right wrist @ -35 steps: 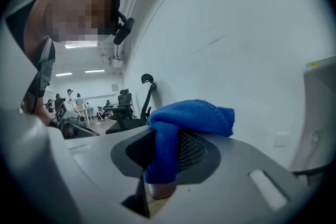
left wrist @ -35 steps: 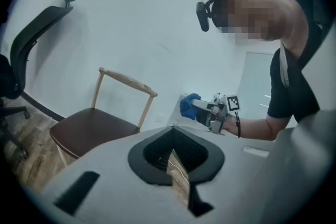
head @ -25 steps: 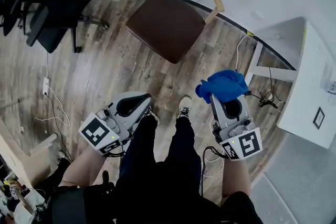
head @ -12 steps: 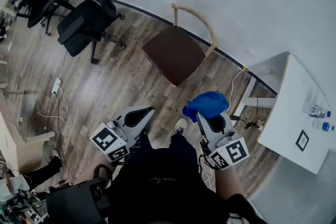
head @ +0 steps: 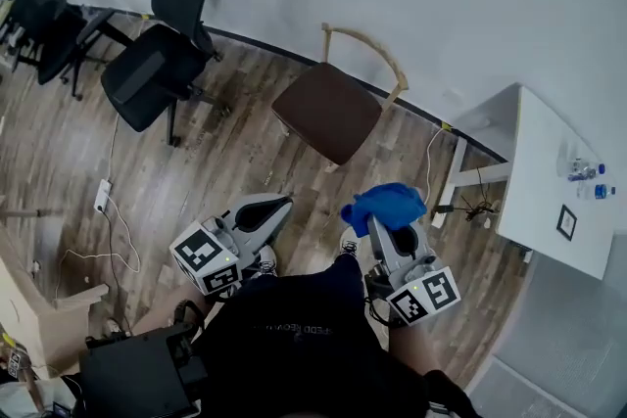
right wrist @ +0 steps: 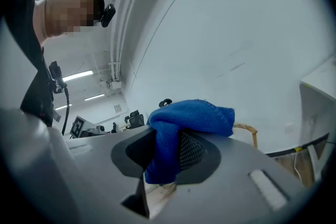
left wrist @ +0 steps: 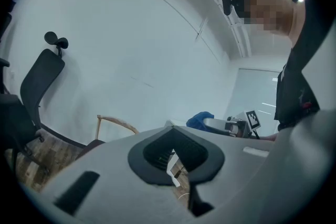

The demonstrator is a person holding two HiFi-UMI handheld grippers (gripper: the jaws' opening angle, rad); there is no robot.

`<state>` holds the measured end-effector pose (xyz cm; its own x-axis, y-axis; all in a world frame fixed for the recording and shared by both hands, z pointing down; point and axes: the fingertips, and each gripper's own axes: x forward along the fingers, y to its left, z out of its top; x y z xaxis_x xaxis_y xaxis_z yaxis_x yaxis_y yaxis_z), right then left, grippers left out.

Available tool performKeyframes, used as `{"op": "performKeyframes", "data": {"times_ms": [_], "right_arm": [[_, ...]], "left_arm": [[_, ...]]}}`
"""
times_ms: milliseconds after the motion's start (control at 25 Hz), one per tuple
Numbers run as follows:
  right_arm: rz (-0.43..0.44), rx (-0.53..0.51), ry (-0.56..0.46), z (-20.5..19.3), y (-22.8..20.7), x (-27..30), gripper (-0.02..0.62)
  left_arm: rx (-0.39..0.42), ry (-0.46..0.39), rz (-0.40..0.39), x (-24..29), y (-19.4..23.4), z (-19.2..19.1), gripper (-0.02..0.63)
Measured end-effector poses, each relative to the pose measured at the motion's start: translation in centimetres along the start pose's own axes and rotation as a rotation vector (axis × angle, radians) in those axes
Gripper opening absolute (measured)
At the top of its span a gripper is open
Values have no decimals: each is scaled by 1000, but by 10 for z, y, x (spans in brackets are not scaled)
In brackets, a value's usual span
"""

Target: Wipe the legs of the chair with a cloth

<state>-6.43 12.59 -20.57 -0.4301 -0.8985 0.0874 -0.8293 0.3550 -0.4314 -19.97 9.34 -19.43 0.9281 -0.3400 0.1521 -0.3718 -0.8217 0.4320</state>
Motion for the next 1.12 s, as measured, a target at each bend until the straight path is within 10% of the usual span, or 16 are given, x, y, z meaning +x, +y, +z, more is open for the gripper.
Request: {"op": "performKeyframes", "data": {"times_ms": [600, 1120], "right_arm": [[-72, -42, 29, -73, 157, -29, 98], [-146, -83, 7, -68, 156, -40, 98]], "left_arm": [[-80, 82, -150, -93, -19, -31, 6], [-91, 72, -202, -87, -23, -32, 6]]}}
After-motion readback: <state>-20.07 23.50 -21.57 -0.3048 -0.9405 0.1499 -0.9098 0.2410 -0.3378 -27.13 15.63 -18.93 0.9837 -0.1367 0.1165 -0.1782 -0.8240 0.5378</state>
